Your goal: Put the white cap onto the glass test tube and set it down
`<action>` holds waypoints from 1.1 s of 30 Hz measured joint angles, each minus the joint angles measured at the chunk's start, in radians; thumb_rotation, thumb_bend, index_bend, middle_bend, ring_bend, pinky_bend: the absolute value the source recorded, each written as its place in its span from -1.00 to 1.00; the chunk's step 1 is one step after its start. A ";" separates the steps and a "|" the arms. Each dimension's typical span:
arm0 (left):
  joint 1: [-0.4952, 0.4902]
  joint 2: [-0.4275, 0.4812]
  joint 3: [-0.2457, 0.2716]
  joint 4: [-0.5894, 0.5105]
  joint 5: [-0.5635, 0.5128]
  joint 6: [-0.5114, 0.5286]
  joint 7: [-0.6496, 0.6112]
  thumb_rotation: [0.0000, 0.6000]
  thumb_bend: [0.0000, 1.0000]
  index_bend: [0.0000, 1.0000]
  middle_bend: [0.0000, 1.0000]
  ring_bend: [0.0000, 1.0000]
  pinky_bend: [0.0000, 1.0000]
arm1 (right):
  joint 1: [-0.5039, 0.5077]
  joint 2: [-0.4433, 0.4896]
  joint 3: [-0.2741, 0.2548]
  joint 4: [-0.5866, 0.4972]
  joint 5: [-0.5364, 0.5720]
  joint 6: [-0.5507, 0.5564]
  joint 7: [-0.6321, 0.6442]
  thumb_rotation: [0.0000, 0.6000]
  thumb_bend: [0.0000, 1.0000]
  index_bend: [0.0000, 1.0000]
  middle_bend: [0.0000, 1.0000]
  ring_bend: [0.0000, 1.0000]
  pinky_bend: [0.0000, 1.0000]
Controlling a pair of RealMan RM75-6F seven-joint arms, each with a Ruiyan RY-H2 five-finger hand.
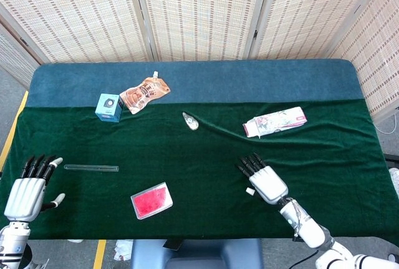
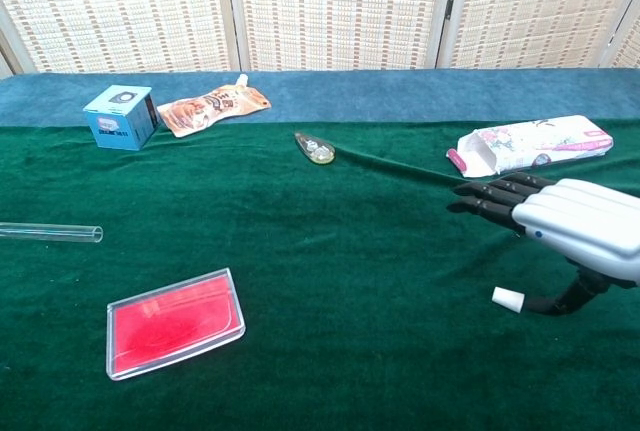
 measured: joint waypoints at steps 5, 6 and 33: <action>0.002 -0.003 0.001 0.006 -0.002 0.000 -0.008 1.00 -0.53 -0.62 -0.71 -0.81 -1.00 | 0.015 -0.011 0.004 -0.005 0.014 -0.010 -0.020 1.00 -0.48 -1.00 -1.00 -1.00 -1.00; 0.003 -0.004 0.001 0.006 -0.003 0.000 -0.010 1.00 -0.53 -0.62 -0.71 -0.81 -1.00 | 0.017 -0.012 0.006 -0.007 0.016 -0.010 -0.024 1.00 -0.48 -1.00 -1.00 -1.00 -1.00; 0.002 -0.011 0.002 0.020 -0.001 -0.003 -0.023 1.00 -0.53 -0.61 -0.71 -0.81 -1.00 | 0.085 -0.030 0.045 -0.043 0.084 -0.026 -0.060 1.00 -0.48 -1.00 -1.00 -1.00 -1.00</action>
